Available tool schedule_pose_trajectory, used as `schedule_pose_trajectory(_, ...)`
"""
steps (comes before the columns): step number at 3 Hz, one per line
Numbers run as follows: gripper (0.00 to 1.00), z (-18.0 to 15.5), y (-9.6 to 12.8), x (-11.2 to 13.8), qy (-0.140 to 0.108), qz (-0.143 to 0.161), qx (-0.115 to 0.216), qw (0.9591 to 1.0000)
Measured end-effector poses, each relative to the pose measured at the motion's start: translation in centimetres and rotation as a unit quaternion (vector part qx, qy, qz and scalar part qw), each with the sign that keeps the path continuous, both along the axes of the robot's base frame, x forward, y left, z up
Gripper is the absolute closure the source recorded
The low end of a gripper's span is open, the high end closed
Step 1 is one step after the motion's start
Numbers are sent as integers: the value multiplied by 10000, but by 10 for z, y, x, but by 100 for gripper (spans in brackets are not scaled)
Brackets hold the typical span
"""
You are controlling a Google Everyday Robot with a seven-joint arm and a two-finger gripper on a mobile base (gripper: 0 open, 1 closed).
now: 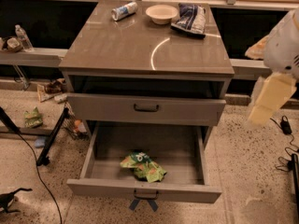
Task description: Open top drawer
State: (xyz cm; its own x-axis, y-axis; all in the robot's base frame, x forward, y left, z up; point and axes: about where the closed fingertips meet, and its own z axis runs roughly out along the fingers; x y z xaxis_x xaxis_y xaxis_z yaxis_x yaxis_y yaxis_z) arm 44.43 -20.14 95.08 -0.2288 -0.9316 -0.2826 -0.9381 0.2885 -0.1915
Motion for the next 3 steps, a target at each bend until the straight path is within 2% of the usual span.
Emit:
schedule_pose_trajectory(1, 0, -54, 43, 18, 60, 455, 280, 9986)
schedule_pose_trajectory(2, 0, -109, 94, 20, -79, 1235, 360, 9917)
schedule_pose_trajectory(3, 0, -128, 123, 29, -407, 1567, 411, 9860)
